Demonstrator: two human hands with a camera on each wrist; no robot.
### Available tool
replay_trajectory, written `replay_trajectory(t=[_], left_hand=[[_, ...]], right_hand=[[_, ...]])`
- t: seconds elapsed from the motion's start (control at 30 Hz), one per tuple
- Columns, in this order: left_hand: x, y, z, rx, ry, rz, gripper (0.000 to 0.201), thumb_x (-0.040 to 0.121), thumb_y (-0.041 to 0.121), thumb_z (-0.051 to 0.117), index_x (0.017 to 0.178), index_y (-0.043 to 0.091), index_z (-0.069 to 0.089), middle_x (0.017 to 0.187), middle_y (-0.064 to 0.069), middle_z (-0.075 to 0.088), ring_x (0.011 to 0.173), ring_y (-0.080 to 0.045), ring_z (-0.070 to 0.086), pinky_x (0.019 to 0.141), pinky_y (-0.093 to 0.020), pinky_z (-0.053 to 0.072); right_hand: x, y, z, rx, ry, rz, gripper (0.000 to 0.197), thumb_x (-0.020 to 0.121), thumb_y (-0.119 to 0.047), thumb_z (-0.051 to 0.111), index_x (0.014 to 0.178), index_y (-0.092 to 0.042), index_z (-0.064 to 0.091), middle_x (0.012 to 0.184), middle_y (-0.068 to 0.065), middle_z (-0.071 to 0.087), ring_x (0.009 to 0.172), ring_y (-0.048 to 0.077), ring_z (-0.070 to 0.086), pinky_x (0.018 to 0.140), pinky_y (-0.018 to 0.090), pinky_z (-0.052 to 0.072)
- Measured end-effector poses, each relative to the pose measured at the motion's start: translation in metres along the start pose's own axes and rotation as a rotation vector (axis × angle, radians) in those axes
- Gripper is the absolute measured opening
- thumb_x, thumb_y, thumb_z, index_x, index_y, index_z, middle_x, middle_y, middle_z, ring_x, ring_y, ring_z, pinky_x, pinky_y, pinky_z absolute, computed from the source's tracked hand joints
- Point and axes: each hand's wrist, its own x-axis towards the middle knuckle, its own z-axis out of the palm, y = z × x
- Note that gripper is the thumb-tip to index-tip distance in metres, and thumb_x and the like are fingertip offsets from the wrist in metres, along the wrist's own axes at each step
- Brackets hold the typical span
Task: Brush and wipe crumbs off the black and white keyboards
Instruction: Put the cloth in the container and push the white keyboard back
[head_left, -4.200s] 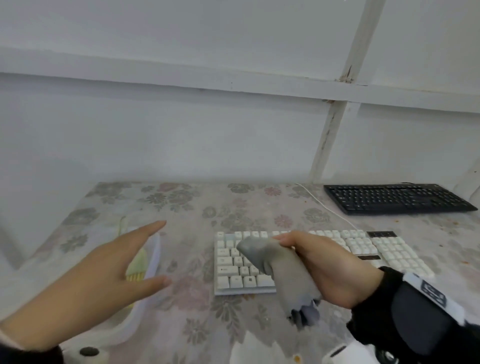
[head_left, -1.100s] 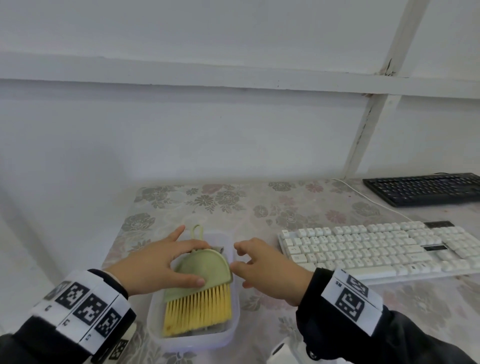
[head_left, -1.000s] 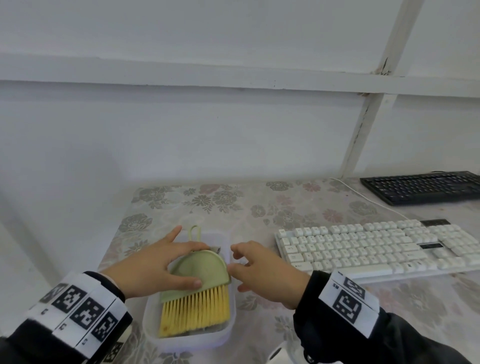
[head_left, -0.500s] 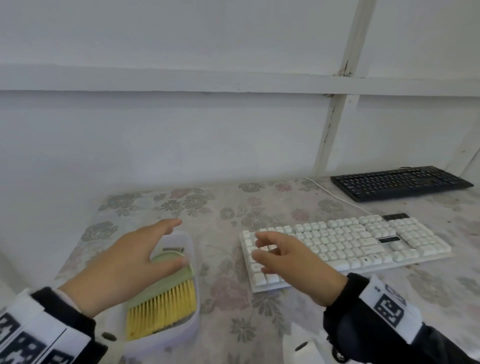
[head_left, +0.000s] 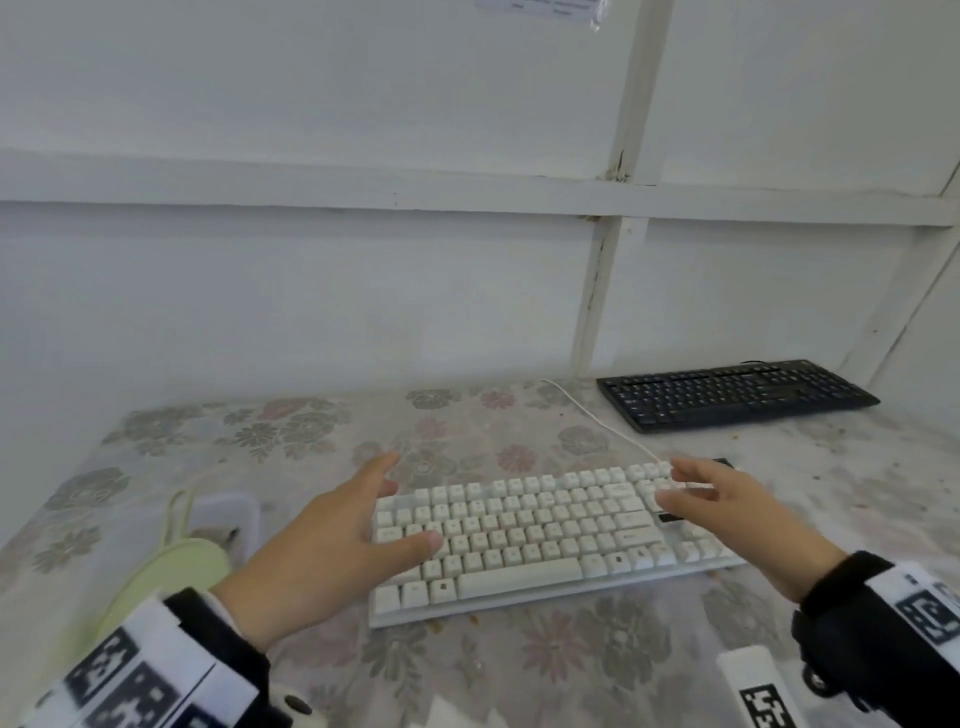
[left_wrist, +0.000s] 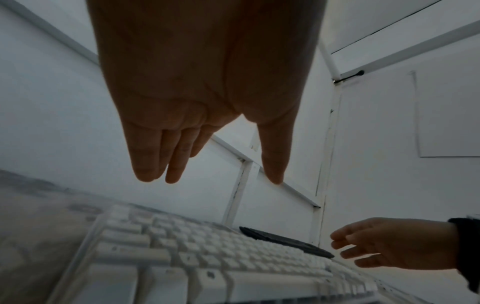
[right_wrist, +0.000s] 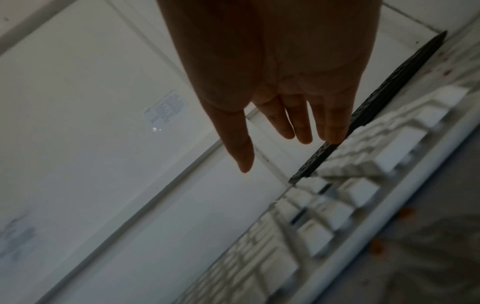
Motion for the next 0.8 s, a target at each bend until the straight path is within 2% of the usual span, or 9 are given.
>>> replay_trajectory(t=[0.13, 0.2, 0.23, 0.3, 0.37, 0.47, 0.53, 0.6, 0.8], left_hand=[[0.016, 0.01, 0.021, -0.046, -0.036, -0.053, 0.114, 0.057, 0.079, 0.052, 0.147, 0.032, 0.0, 0.151, 0.011, 0.024, 0.135, -0.01, 0.031, 0.103, -0.023, 0.031], [0.022, 0.012, 0.029, -0.04, -0.023, -0.106, 0.105, 0.07, 0.065, 0.057, 0.147, 0.028, -0.003, 0.154, 0.009, 0.016, 0.139, -0.01, 0.023, 0.108, -0.024, 0.026], [0.024, 0.012, 0.032, -0.03, -0.011, -0.137, 0.102, 0.075, 0.059, 0.06, 0.148, 0.025, -0.004, 0.155, 0.008, 0.014, 0.14, -0.011, 0.021, 0.109, -0.025, 0.024], [0.028, 0.011, 0.038, -0.013, -0.006, -0.202, 0.102, 0.077, 0.053, 0.064, 0.148, 0.019, -0.001, 0.155, 0.004, 0.014, 0.137, -0.011, 0.024, 0.107, -0.023, 0.025], [0.03, 0.01, 0.042, -0.026, -0.028, -0.241, 0.1, 0.076, 0.048, 0.067, 0.147, 0.015, 0.004, 0.151, 0.003, 0.02, 0.125, -0.009, 0.033, 0.101, -0.02, 0.029], [0.031, 0.005, 0.048, -0.034, -0.063, -0.243, 0.115, 0.063, 0.053, 0.074, 0.147, 0.015, 0.005, 0.141, 0.009, 0.031, 0.112, -0.002, 0.035, 0.094, -0.013, 0.03], [0.031, 0.004, 0.051, 0.015, -0.068, -0.256, 0.105, 0.069, 0.048, 0.073, 0.145, 0.016, 0.009, 0.136, 0.011, 0.033, 0.11, -0.001, 0.035, 0.089, -0.01, 0.031], [0.031, 0.003, 0.054, 0.068, -0.047, -0.28, 0.099, 0.073, 0.045, 0.072, 0.144, 0.015, 0.009, 0.141, 0.008, 0.032, 0.109, -0.002, 0.035, 0.092, -0.014, 0.033], [0.034, 0.001, 0.063, 0.135, 0.011, -0.356, 0.106, 0.073, 0.041, 0.073, 0.146, 0.012, 0.002, 0.141, 0.0, 0.036, 0.106, -0.008, 0.039, 0.08, -0.016, 0.035]], right_hand=[[0.014, 0.029, -0.032, -0.067, 0.017, 0.052, 0.063, 0.085, -0.026, 0.069, 0.14, -0.014, 0.041, 0.143, 0.003, 0.044, 0.13, 0.019, 0.042, 0.096, 0.029, 0.034], [0.02, 0.043, -0.045, -0.104, 0.0, 0.063, 0.064, 0.084, -0.026, 0.07, 0.14, -0.014, 0.042, 0.144, 0.002, 0.043, 0.132, 0.02, 0.04, 0.098, 0.028, 0.033], [0.023, 0.047, -0.052, -0.112, -0.012, 0.072, 0.056, 0.083, -0.023, 0.071, 0.134, -0.016, 0.047, 0.138, 0.0, 0.047, 0.126, 0.019, 0.045, 0.096, 0.021, 0.035], [0.024, 0.047, -0.06, -0.12, -0.051, 0.067, 0.026, 0.084, -0.011, 0.07, 0.1, -0.027, 0.056, 0.102, -0.01, 0.057, 0.091, 0.005, 0.054, 0.071, -0.001, 0.037], [0.027, 0.05, -0.067, -0.118, -0.104, 0.034, 0.04, 0.083, -0.002, 0.069, 0.08, -0.033, 0.044, 0.082, -0.021, 0.045, 0.071, -0.004, 0.045, 0.053, -0.004, 0.036], [0.032, 0.063, -0.076, -0.095, -0.174, 0.029, 0.046, 0.079, 0.002, 0.071, 0.084, -0.033, 0.043, 0.085, -0.02, 0.049, 0.073, -0.006, 0.048, 0.051, -0.003, 0.037], [0.04, 0.076, -0.08, -0.111, -0.232, 0.018, 0.047, 0.075, 0.003, 0.074, 0.093, -0.032, 0.049, 0.094, -0.015, 0.06, 0.081, -0.005, 0.056, 0.053, -0.001, 0.04], [0.044, 0.083, -0.081, -0.13, -0.27, 0.023, 0.05, 0.074, 0.001, 0.076, 0.097, -0.033, 0.047, 0.096, -0.016, 0.06, 0.084, -0.004, 0.057, 0.053, 0.0, 0.041], [0.054, 0.096, -0.083, -0.171, -0.239, -0.003, 0.052, 0.073, -0.005, 0.078, 0.104, -0.032, 0.048, 0.098, -0.014, 0.061, 0.088, -0.002, 0.058, 0.064, 0.01, 0.04]])
